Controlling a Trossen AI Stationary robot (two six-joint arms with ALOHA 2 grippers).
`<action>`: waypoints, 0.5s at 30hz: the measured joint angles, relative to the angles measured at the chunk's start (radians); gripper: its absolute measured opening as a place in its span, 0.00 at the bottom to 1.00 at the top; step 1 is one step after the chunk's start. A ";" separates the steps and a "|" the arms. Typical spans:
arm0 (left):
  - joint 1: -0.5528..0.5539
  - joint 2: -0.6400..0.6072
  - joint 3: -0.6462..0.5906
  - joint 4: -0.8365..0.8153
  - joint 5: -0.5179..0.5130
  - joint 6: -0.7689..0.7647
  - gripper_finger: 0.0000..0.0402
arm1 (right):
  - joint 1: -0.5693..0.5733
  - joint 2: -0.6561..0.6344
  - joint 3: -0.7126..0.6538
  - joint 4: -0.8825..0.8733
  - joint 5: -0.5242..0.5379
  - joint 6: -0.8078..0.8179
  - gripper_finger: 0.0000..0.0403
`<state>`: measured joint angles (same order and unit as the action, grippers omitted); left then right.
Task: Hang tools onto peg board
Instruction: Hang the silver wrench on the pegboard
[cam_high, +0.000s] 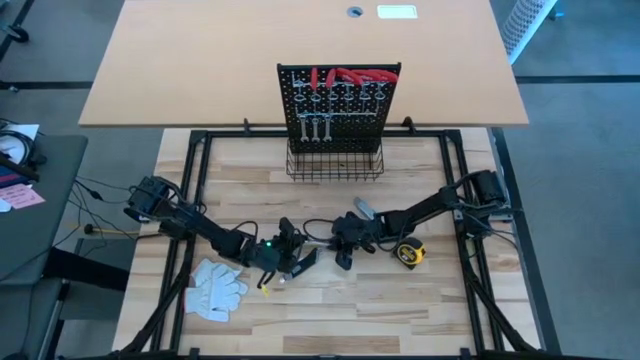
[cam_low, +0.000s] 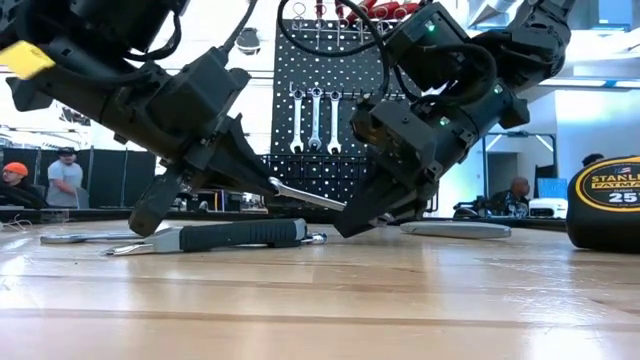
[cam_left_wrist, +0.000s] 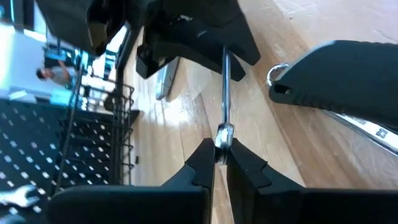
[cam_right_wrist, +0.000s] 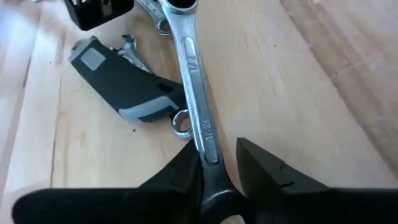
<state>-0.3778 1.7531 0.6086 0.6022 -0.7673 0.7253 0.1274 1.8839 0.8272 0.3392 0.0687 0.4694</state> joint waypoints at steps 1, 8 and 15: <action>0.005 0.000 0.000 -0.002 0.001 -0.029 0.05 | 0.005 0.000 0.000 0.001 0.005 -0.003 0.23; 0.014 0.000 0.000 -0.019 -0.149 -0.100 0.23 | 0.023 -0.001 -0.001 -0.027 0.073 0.007 0.09; -0.006 -0.043 0.000 -0.123 -0.362 -0.210 0.33 | 0.054 -0.102 -0.001 -0.142 0.231 0.005 0.04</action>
<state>-0.3842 1.7104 0.6083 0.4793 -1.1296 0.5152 0.1814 1.7815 0.8265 0.1975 0.2999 0.4744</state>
